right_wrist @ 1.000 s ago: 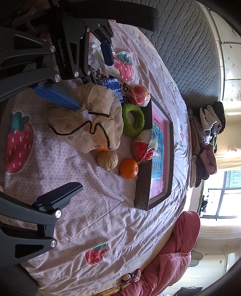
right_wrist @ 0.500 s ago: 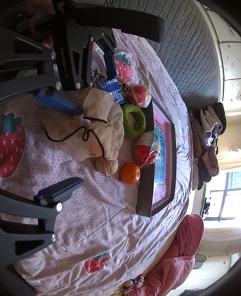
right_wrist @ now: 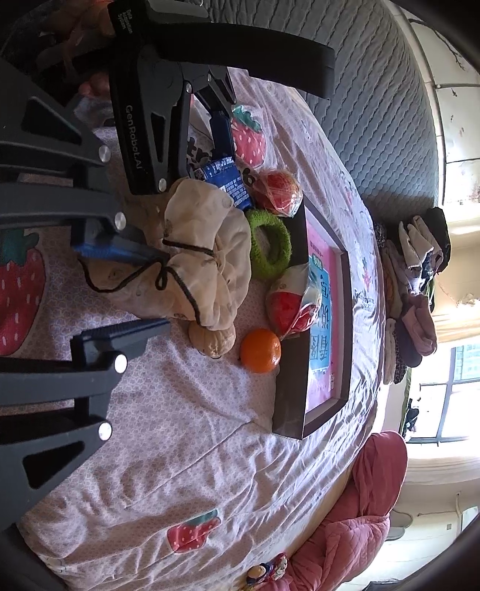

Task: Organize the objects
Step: 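Close the left tool on the blue packet while the right tool grips the mesh bag, then lift and carry the blue packet with the left tool while the right carries the bag over the tray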

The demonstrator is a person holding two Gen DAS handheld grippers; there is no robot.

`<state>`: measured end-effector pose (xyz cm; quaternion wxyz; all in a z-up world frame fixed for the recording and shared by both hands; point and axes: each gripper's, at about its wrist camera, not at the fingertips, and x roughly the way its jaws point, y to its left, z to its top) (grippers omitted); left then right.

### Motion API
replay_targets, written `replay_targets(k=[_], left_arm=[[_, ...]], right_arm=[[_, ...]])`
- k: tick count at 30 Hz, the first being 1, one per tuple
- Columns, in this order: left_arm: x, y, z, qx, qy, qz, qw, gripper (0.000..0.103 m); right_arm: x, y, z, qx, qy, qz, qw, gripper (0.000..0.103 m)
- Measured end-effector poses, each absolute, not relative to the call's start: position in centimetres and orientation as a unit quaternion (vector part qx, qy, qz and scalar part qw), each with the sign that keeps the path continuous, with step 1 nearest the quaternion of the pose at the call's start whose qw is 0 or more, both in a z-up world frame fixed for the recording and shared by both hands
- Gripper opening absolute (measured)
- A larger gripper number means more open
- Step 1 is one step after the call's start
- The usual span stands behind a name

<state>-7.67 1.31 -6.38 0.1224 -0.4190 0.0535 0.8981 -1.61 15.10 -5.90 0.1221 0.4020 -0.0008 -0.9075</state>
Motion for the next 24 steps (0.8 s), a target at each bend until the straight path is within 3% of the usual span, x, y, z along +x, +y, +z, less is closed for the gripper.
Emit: replay_targets(k=[2,3,7,14,24], left_arm=[[-7.5,1.4,-6.3,-0.418,0.054,0.898,0.127,0.074],[-7.4,1.5,-6.3,-0.418,0.051,0.897,0.131,0.066],[-7.2,1.8,-6.2,-0.417,0.057,0.897,0.133,0.061],[-7.2,1.5,-6.1,-0.419,0.047,0.897,0.136,0.058],[-6.1,1.6,-5.7,-0.413,0.050,0.899,0.138,0.057]], right_arm=[[-1.6,15.1,-5.8,0.401,-0.001,-0.908,0.123,0.025],[-1.6,15.1,-5.8,0.400,0.000,-0.908,0.124,0.025],[-1.5,15.0,-5.7,0.399,0.002,-0.908,0.127,0.023],[-1.5,15.1,-5.7,0.400,-0.003,-0.907,0.133,0.013],[-1.1,15.1,-5.0,0.386,0.001,-0.912,0.139,0.011]])
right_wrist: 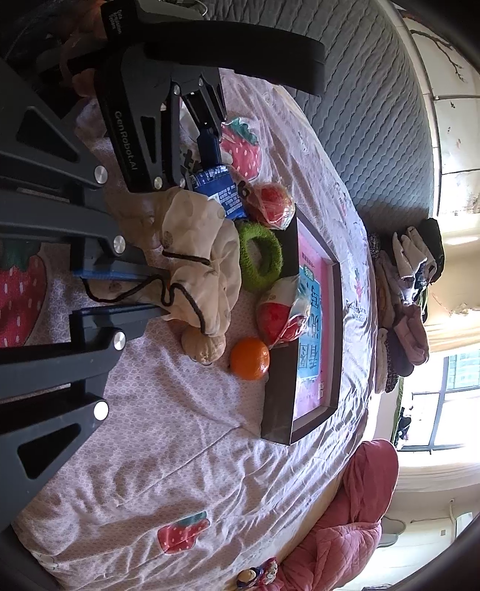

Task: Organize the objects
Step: 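Lift and carry the blue packet with the left tool while the right carries the bag over the tray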

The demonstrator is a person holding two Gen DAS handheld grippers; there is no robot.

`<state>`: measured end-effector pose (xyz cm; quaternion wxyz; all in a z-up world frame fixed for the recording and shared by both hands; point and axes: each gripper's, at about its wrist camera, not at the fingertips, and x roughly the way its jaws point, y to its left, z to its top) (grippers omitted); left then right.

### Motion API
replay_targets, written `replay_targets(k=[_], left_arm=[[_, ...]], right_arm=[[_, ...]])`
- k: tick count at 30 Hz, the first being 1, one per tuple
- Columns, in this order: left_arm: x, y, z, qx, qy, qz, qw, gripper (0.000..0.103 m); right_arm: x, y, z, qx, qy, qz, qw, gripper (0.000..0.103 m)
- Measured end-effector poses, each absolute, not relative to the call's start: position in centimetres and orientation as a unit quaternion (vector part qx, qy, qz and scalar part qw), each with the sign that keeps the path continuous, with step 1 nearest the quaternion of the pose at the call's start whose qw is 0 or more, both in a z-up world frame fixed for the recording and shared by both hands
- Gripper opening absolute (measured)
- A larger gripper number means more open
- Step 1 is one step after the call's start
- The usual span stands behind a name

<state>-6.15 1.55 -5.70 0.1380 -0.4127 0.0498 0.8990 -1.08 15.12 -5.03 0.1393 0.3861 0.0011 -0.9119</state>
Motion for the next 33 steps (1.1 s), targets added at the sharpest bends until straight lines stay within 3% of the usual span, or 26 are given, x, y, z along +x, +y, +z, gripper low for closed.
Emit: replay_targets(k=[33], left_arm=[[-4.0,1.7,-0.3,-0.354,0.028,0.928,0.115,0.057]], right_arm=[[-1.3,16.8,-0.3,0.300,0.013,-0.946,0.123,0.011]])
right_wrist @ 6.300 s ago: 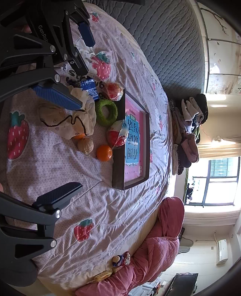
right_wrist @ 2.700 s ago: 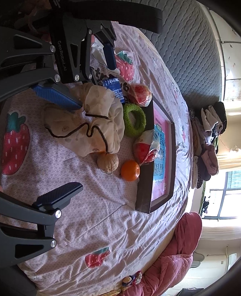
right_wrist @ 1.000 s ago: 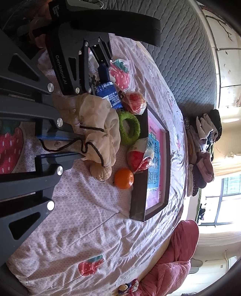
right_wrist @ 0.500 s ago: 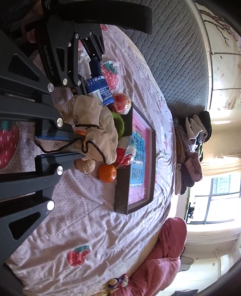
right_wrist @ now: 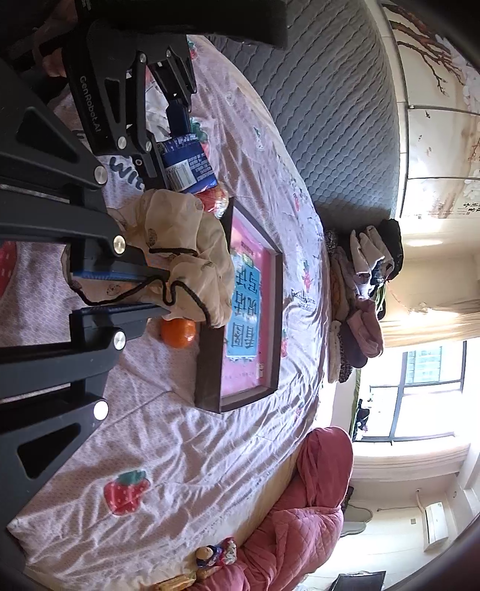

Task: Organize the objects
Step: 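Lift and carry the blue packet with the left tool while the right carries the bag over the tray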

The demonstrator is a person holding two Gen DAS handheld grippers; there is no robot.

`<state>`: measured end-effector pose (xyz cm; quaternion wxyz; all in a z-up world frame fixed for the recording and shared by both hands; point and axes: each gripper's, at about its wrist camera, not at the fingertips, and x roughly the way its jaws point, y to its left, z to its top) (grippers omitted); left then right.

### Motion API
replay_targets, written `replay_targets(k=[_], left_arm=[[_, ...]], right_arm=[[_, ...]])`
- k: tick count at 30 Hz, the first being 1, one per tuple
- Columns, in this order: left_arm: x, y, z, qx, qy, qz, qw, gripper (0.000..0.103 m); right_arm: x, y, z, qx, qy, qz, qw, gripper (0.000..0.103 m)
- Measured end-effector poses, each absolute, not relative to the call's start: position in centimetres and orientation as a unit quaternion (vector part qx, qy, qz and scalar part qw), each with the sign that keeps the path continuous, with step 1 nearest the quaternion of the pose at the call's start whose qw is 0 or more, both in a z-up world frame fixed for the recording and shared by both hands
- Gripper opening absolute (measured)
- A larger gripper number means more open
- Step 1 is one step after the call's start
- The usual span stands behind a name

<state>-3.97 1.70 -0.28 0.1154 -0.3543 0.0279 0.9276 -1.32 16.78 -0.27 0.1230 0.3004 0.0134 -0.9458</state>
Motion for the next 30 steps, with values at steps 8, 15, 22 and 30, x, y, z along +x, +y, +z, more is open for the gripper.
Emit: replay_targets(k=[8,15,22,30], left_arm=[[-5.9,1.8,1.4,-0.348,0.024,0.932,0.098,0.057],[-8.2,1.4,2.4,-0.336,0.018,0.937,0.091,0.057],[-10.8,1.1,3.3,-0.326,0.012,0.941,0.086,0.057],[-13.3,0.2,3.0,-0.335,0.000,0.939,0.076,0.057]], right_arm=[[-2.6,17.1,0.4,0.292,0.010,-0.948,0.124,0.011],[-4.0,17.3,1.1,0.281,0.013,-0.952,0.122,0.011],[-5.6,17.5,1.7,0.270,0.016,-0.955,0.121,0.011],[-8.1,18.3,2.3,0.262,0.014,-0.959,0.110,0.011]])
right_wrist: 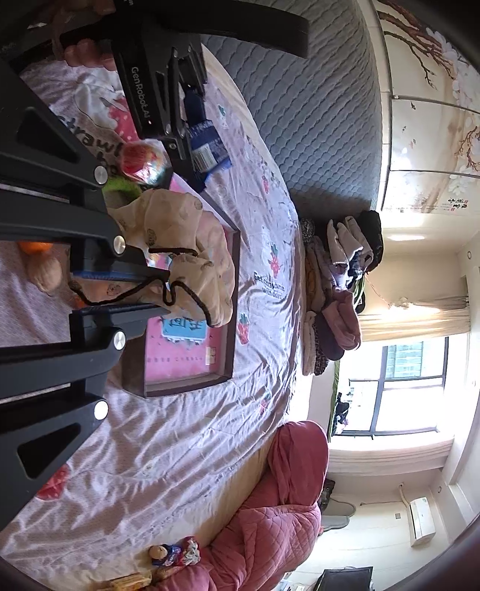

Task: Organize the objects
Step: 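Lift and carry the blue packet with the left tool while the right carries the bag over the tray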

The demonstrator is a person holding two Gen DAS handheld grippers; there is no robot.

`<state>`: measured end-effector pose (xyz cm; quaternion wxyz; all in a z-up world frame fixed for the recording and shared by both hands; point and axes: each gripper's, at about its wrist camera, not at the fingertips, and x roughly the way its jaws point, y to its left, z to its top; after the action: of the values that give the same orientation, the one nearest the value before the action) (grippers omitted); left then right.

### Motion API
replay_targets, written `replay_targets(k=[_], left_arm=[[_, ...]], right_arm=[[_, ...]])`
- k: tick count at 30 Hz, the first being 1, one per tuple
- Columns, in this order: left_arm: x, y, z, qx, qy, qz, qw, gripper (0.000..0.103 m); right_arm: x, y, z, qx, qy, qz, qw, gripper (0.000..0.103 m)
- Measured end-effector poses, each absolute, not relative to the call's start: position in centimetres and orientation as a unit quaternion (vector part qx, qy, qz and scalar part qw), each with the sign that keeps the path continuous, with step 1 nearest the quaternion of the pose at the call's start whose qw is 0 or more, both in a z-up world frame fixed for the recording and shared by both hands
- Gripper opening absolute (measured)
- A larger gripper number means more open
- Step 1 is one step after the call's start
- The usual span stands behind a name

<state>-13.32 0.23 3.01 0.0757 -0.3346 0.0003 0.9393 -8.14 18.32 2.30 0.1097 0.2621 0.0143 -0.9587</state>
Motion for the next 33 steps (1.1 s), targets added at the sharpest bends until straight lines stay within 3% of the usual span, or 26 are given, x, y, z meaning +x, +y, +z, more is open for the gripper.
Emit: replay_targets(k=[33], left_arm=[[-23.6,-1.1,1.2,-0.355,-0.009,0.934,0.049,0.057]], right_arm=[[-18.7,20.0,1.8,0.277,0.033,-0.956,0.090,0.011]])
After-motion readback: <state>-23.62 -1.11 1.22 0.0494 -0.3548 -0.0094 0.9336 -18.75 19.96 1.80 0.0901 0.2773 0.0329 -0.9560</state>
